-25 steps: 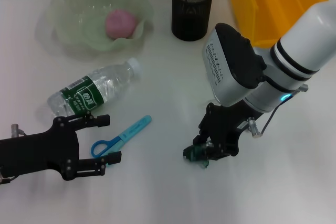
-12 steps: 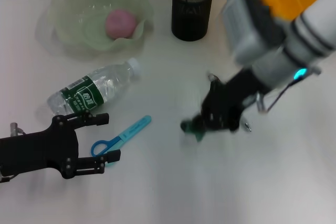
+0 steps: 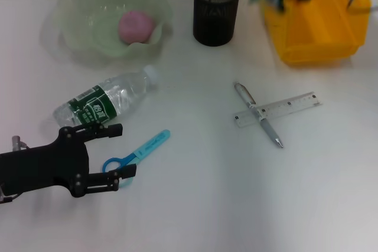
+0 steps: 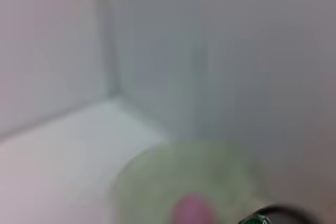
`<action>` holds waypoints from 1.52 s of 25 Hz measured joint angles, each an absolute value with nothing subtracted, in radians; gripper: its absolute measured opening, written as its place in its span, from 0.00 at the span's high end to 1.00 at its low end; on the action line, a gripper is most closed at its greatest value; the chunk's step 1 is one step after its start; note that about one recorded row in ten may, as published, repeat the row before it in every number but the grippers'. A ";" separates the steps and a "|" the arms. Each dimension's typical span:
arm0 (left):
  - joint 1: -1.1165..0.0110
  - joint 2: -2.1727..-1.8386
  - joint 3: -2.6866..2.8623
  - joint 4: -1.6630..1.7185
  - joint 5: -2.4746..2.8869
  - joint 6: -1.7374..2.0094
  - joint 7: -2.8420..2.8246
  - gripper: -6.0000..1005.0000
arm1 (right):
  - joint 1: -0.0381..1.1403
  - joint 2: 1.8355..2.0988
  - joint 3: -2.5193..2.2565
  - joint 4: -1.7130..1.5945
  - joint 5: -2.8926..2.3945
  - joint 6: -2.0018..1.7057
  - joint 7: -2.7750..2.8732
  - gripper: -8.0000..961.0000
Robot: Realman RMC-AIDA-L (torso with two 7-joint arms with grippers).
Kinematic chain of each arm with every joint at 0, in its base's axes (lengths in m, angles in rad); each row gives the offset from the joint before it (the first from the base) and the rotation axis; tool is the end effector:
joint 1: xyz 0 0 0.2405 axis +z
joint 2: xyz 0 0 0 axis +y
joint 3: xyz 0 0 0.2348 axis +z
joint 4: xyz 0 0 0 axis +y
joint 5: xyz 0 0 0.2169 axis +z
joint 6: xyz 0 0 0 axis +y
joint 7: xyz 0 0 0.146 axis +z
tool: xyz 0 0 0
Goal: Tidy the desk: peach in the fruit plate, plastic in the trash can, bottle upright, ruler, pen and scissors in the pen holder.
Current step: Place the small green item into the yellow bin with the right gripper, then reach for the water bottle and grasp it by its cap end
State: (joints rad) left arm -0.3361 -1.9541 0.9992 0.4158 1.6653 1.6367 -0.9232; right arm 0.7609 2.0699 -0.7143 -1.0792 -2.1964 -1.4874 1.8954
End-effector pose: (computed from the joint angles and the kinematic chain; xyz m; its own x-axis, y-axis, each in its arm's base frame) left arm -0.3014 0.2518 0.0023 0.8233 0.1664 0.5427 0.3000 -0.9392 -0.1672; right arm 0.1469 0.4092 0.0799 0.8665 -0.3196 -0.3834 -0.4511 -0.8304 -0.3271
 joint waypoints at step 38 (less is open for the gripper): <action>-0.345 -1.956 0.989 0.439 1.662 1.649 -0.934 0.18 | 0.604 2.011 -0.716 -0.735 -1.448 -1.141 1.576 0.21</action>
State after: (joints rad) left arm -0.3450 -1.9558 0.9894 0.4393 1.6625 1.6490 -0.9342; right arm 0.6042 2.0110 -0.7164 -0.7354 -1.4477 -1.1413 1.5755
